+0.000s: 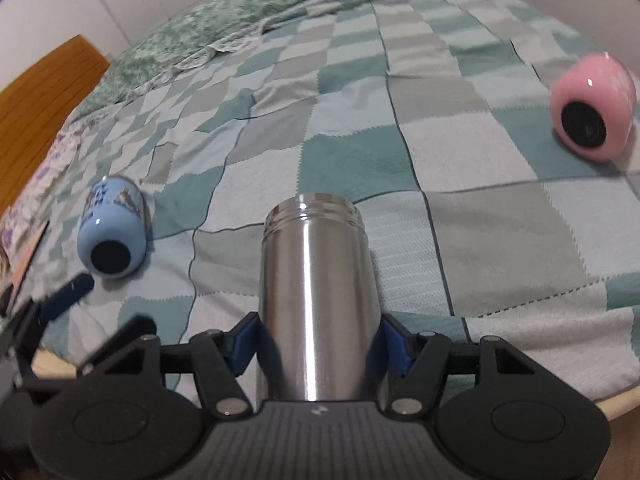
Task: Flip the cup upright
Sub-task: 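Rotate the silver bottle upright with the right tool and lower it onto the quilt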
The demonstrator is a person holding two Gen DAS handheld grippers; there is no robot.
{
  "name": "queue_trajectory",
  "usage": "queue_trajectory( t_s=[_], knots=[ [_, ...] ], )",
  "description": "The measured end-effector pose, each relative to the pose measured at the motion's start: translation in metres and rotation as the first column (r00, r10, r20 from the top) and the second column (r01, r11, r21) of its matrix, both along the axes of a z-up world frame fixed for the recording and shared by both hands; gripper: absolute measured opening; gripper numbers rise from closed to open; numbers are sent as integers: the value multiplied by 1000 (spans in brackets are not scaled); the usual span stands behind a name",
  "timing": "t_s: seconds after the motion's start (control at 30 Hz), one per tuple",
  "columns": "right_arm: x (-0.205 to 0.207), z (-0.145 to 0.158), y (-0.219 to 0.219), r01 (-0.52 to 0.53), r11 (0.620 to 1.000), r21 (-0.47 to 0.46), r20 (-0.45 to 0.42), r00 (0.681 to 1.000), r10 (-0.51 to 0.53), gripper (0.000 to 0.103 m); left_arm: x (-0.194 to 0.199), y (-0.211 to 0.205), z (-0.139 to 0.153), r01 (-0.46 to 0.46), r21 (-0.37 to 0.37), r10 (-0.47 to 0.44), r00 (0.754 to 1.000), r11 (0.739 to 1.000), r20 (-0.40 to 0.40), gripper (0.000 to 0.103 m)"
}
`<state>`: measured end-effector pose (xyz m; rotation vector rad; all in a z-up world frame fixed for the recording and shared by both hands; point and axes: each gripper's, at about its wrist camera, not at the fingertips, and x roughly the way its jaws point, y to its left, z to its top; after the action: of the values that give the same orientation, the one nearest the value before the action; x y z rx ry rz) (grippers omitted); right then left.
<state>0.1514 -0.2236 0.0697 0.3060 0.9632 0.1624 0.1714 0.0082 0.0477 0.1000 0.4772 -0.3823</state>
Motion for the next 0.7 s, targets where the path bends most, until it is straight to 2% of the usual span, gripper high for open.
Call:
queue_trajectory(
  t_s=[0.23, 0.3, 0.33, 0.47, 0.57, 0.63, 0.67, 0.7],
  knots=[
    [-1, 6, 5, -52, 998, -38, 15, 998, 53, 66, 10, 2, -1, -18, -4, 18, 999, 1000, -29, 103],
    [1, 12, 9, -80, 993, -85, 38, 996, 83, 84, 13, 2, -1, -19, -7, 19, 999, 1000, -39, 103],
    [3, 16, 10, -95, 990, -107, 49, 994, 100, 87, 14, 2, -1, -20, -7, 20, 999, 1000, -44, 103],
    [23, 25, 10, -150, 979, -136, 32, 987, 156, 88, 22, 1, 0, -25, -8, 24, 997, 1000, -69, 103],
    [46, 23, 10, -178, 976, -126, -23, 984, 176, 88, 26, 0, 1, -30, -1, 30, 997, 1000, -73, 103],
    [60, 16, 8, -206, 976, -68, -91, 976, 200, 86, 27, -1, 1, -34, 4, 34, 996, 999, -77, 103],
    [66, 10, 7, -212, 977, -34, -132, 970, 206, 80, 27, -3, 1, -34, 6, 35, 996, 999, -79, 103],
    [70, 6, 3, -199, 980, -7, -156, 968, 195, 63, 27, -4, 1, -34, 9, 35, 996, 999, -81, 103]
  ],
)
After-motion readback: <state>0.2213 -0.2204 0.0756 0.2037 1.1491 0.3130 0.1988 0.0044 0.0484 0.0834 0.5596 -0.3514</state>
